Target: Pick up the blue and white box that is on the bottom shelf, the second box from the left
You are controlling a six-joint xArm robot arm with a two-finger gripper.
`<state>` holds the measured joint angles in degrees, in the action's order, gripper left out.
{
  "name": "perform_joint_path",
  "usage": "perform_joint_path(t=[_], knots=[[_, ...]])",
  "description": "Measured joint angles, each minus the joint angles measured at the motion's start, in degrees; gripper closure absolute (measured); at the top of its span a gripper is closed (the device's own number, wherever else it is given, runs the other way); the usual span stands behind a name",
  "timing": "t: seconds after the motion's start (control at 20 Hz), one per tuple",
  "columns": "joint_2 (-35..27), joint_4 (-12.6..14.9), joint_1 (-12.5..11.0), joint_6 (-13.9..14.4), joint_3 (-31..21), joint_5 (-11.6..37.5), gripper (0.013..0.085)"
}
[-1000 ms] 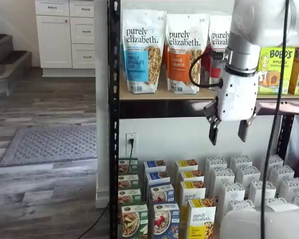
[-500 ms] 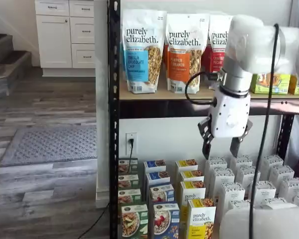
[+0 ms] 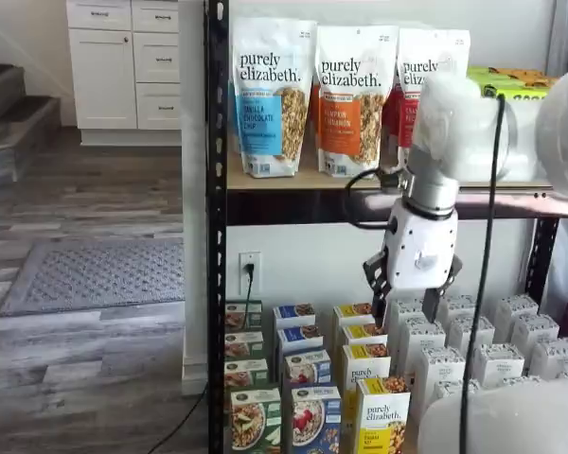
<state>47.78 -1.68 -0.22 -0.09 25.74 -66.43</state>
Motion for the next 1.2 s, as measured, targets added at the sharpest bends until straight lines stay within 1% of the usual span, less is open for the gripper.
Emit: perform_joint_path(t=[0.15, 0.35, 0.55, 0.7, 0.8, 1.0, 1.2], knots=[[-1.99, -0.44, 0.36, 0.03, -1.74, 4.19, 0.013], [-5.12, -0.77, 1.15, 0.5, -2.9, 8.14, 0.013], [-8.19, -0.31, 2.23, 1.65, -4.0, 12.71, 0.013], [-10.49, -0.84, 3.05, 2.01, -4.58, 15.95, 0.013], [-12.27, -1.65, 3.29, 1.66, -4.82, 18.2, 0.013], [-16.19, -2.01, 3.92, 1.83, -4.74, 21.93, 0.013], [-20.1, -3.64, 4.72, 1.22, -4.26, 25.19, 0.013]])
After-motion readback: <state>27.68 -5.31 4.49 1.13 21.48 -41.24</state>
